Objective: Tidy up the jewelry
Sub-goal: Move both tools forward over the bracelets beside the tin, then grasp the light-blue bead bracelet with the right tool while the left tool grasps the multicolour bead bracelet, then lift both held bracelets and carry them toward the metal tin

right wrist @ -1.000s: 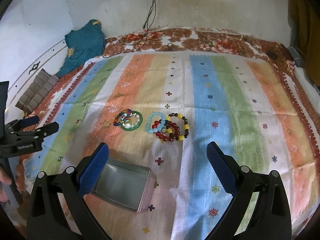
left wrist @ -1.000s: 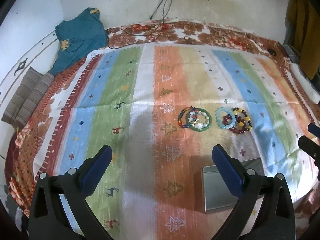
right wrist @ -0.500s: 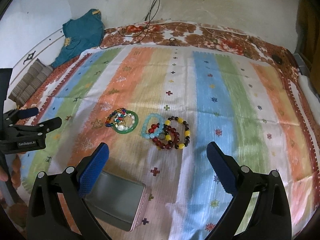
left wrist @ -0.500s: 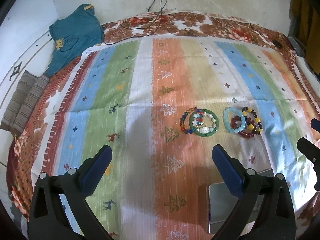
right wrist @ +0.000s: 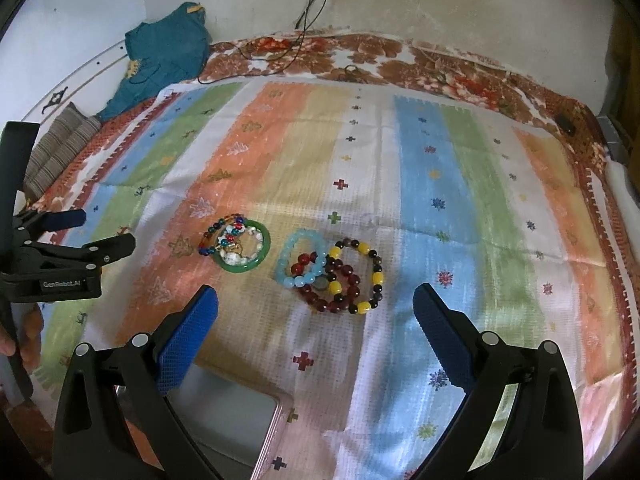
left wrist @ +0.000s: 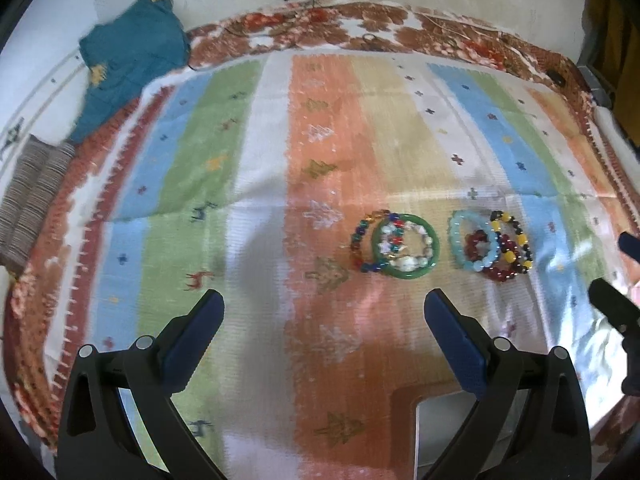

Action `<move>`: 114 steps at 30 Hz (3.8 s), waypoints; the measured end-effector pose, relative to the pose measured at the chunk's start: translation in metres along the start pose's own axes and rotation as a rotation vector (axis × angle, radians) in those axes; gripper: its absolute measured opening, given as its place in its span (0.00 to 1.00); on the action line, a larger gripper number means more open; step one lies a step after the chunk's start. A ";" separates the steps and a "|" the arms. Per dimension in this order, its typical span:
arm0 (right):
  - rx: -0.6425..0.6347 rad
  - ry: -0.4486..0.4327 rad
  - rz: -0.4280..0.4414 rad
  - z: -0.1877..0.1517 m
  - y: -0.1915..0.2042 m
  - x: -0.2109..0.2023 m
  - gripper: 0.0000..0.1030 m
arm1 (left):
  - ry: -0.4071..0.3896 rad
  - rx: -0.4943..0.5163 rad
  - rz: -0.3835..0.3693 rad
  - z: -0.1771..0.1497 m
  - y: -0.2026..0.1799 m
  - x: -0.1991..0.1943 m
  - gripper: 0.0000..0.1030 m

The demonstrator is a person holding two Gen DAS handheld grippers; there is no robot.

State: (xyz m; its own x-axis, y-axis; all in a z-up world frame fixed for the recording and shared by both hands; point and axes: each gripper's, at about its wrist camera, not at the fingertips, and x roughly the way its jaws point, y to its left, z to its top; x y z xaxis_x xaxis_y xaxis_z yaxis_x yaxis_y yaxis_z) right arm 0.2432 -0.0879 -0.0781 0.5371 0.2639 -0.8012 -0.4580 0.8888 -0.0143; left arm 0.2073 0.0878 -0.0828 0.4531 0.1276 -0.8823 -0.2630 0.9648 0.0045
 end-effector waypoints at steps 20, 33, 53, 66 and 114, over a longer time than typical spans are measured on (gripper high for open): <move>-0.011 0.081 0.023 0.023 0.002 0.054 0.96 | 0.081 -0.070 -0.052 0.017 0.016 0.071 0.95; -0.128 0.120 0.000 0.035 0.015 0.089 0.96 | 0.137 -0.041 -0.055 0.026 0.013 0.103 0.95; -0.138 0.203 0.013 0.047 0.014 0.139 0.75 | 0.164 0.009 -0.030 0.036 0.013 0.129 0.92; -0.106 0.270 0.059 0.046 0.009 0.169 0.44 | 0.177 0.062 0.013 0.027 0.008 0.142 0.86; -0.024 0.123 0.042 0.043 -0.001 0.078 0.12 | 0.009 0.133 -0.106 0.029 -0.030 0.049 0.09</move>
State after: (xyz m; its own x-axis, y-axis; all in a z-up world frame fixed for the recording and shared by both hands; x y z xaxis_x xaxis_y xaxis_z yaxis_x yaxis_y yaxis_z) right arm 0.3158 -0.0521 -0.1153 0.4269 0.2516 -0.8686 -0.4959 0.8683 0.0078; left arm 0.2619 0.0722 -0.1126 0.4648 0.0223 -0.8851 -0.0993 0.9947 -0.0271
